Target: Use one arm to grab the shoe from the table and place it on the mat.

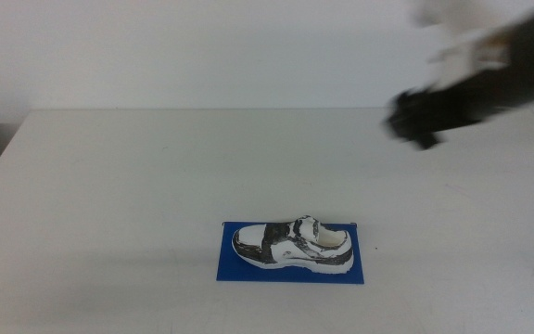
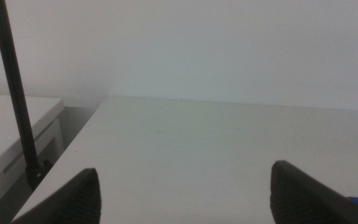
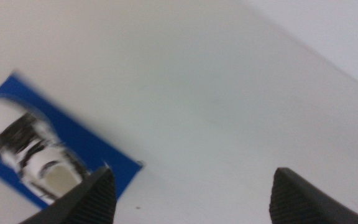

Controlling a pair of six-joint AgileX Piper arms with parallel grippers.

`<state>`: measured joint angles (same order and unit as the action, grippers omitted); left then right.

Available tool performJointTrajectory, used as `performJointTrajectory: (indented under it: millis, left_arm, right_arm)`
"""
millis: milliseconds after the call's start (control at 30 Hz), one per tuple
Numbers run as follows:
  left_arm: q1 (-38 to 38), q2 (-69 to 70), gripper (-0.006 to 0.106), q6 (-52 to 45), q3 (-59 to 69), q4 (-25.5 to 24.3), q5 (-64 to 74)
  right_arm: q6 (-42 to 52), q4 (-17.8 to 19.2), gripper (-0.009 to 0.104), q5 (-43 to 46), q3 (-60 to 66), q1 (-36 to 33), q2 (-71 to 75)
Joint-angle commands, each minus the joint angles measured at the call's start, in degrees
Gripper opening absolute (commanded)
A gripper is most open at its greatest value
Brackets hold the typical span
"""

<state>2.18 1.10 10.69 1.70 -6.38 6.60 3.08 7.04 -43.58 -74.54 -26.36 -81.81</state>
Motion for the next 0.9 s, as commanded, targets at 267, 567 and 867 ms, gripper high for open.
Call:
performJointTrajectory:
  millis: [267, 567, 867]
  left_arm:
    - [-0.3, 0.4, 0.094, 0.2, 0.3, 0.2, -4.7]
    - [-0.3, 0.4, 0.094, 0.2, 0.3, 0.2, -4.7]
    - [-0.3, 0.4, 0.094, 0.2, 0.3, 0.2, -4.7]
  right_arm:
    - [-6.9, 1.4, 0.059, 20.1, 27.4, 13.1, 34.2]
    - [-6.4, 0.1, 0.063, 34.6, 50.3, 20.0, 57.3]
    - [-6.4, -1.7, 0.081, 36.1, 59.5, 20.4, 65.3]
